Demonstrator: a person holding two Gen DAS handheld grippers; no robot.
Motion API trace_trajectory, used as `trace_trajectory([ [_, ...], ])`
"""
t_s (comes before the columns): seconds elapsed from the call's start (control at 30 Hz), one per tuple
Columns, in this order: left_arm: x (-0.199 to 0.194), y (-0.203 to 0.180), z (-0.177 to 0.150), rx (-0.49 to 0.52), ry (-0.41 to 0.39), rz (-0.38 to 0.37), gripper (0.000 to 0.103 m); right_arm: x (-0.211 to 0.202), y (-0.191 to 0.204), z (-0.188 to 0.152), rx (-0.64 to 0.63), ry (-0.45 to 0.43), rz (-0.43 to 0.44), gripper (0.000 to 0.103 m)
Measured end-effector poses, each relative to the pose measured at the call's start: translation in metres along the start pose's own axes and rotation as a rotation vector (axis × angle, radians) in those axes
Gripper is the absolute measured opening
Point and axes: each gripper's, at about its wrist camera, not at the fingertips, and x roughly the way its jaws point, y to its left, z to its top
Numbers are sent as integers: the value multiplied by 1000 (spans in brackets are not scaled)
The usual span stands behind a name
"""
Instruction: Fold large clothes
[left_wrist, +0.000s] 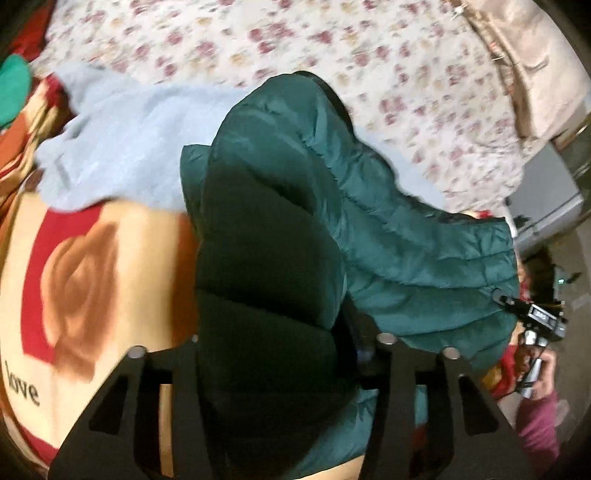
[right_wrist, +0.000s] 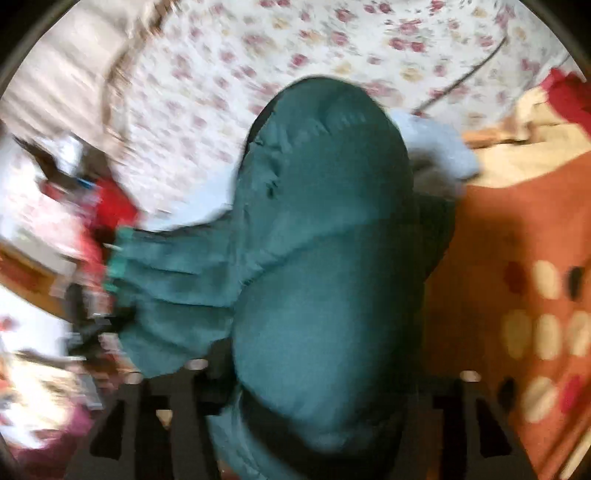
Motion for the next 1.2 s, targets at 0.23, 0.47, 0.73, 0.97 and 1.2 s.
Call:
trace_trajectory([
  [0.23, 11, -2, -15, -24, -128, 155, 84, 30, 18, -11, -23, -85, -248, 89],
  [0.47, -28, -15, -33, -20, -246, 246, 84, -19, 42, -27, -93, -225, -410, 89],
  [0.73, -38, -46, -47, 50, -310, 312, 84, -24, 83, -44, -147, -275, -361, 90],
  [0.97, -38, -62, -61, 76, -319, 328, 84, -12, 112, -69, -174, -285, -330, 91],
  [1.2, -40, -79, -71, 129, -342, 372, 84, -3, 133, -82, -190, -293, -309, 94],
])
